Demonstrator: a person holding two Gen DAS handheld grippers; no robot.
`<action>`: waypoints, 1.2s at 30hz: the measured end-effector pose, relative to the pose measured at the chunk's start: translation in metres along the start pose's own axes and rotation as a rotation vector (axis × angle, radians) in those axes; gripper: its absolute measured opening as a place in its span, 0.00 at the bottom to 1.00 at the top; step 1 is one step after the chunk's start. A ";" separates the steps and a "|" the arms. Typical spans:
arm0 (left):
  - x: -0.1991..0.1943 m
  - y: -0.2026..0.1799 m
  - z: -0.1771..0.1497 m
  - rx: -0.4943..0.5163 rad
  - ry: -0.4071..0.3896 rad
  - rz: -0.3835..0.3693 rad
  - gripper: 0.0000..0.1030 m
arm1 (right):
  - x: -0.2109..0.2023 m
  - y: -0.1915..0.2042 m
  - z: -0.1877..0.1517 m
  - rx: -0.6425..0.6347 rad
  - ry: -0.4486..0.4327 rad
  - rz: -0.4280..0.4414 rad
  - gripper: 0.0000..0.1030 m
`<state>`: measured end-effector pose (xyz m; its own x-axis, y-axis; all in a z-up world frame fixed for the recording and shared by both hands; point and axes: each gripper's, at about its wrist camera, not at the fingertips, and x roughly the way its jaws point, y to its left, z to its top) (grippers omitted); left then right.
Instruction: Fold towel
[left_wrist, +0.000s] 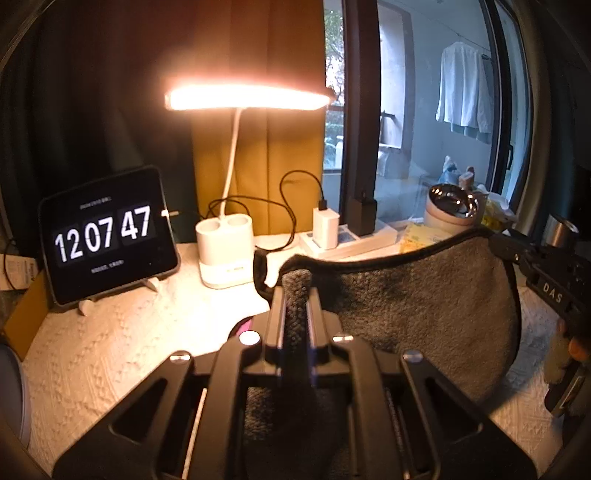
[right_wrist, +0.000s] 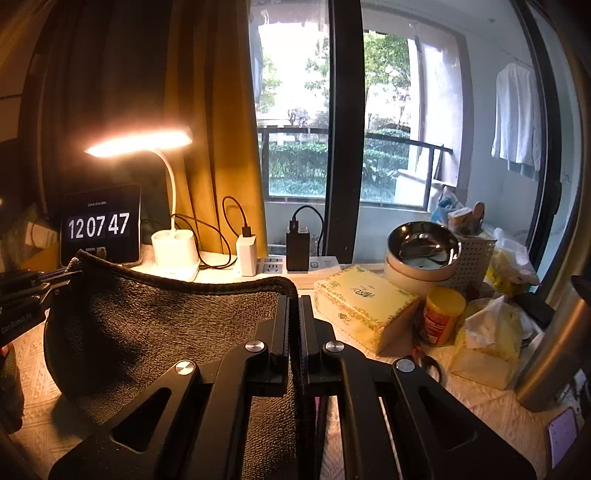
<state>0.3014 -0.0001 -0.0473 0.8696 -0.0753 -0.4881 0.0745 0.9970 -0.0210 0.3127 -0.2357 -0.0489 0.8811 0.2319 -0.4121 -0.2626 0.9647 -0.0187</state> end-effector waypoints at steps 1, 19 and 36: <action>0.005 0.000 0.000 0.001 0.005 0.000 0.09 | 0.002 0.000 0.000 -0.001 0.002 0.000 0.05; 0.074 -0.002 -0.004 0.046 0.105 0.036 0.09 | 0.068 -0.009 -0.014 -0.027 0.105 -0.051 0.05; 0.120 0.011 -0.022 -0.036 0.275 0.048 0.12 | 0.113 -0.007 -0.026 -0.073 0.270 -0.100 0.05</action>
<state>0.3952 0.0024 -0.1254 0.7062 -0.0252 -0.7075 0.0151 0.9997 -0.0206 0.4041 -0.2192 -0.1193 0.7699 0.0849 -0.6324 -0.2159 0.9673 -0.1330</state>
